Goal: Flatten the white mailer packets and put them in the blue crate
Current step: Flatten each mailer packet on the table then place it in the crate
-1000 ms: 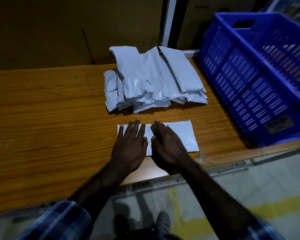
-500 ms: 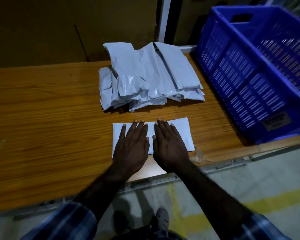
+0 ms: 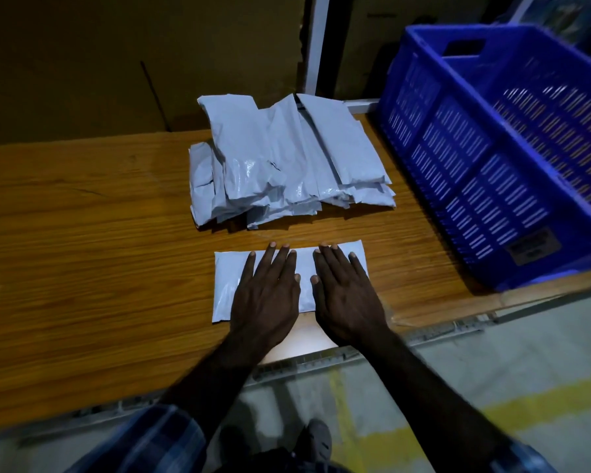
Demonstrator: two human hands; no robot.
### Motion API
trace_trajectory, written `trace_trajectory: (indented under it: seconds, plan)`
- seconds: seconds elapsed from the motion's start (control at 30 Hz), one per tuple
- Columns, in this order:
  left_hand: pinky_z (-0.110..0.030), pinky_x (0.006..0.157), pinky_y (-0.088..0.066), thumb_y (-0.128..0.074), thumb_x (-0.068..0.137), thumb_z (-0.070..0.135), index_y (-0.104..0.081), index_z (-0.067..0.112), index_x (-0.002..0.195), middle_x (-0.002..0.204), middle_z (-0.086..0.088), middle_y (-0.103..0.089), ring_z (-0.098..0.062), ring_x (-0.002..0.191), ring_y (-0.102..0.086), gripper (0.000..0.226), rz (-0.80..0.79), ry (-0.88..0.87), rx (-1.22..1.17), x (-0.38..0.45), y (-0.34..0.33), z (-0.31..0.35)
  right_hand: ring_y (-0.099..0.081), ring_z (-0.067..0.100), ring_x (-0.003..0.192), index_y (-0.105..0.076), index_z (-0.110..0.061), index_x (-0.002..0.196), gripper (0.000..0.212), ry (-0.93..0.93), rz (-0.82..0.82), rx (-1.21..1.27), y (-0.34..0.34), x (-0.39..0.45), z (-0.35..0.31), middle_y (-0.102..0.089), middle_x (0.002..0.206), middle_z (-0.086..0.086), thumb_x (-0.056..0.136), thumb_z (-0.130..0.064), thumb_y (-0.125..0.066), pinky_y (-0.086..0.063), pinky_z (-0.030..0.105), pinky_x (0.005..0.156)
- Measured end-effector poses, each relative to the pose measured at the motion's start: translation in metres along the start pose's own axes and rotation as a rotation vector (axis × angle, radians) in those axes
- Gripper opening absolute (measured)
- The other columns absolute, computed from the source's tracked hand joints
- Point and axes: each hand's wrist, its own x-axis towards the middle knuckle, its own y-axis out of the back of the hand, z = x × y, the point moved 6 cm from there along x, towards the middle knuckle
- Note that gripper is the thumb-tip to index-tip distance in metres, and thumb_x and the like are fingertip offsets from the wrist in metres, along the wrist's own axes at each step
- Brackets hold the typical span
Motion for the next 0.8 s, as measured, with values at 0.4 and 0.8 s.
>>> trace_trajectory:
  seconds: [0.4, 0.8]
  plan:
    - [-0.049, 0.114, -0.031, -0.026, 0.094, 0.028, -0.047, 0.004, 0.142, 0.149, -0.013, -0.044, -0.028, 0.141, -0.037, 0.057, -0.028, 0.034, -0.079, 0.009, 0.008, 0.021, -0.039, 0.036, 0.14, -0.052, 0.0, 0.137, 0.063, -0.014, -0.071, -0.026, 0.014, 0.021, 0.02, -0.048, 0.146, 0.018, 0.099, -0.036, -0.018, -0.026, 0.052, 0.115]
    - [-0.053, 0.113, -0.032, -0.027, 0.099, 0.031, -0.053, 0.005, 0.137, 0.141, -0.012, -0.054, -0.029, 0.137, -0.043, 0.053, -0.092, -0.029, 0.018, 0.017, 0.001, 0.024, -0.027, 0.03, 0.148, -0.037, -0.003, 0.15, 0.071, -0.01, -0.089, -0.008, 0.007, 0.018, 0.026, -0.031, 0.158, 0.015, 0.099, -0.043, -0.007, -0.015, 0.048, 0.122]
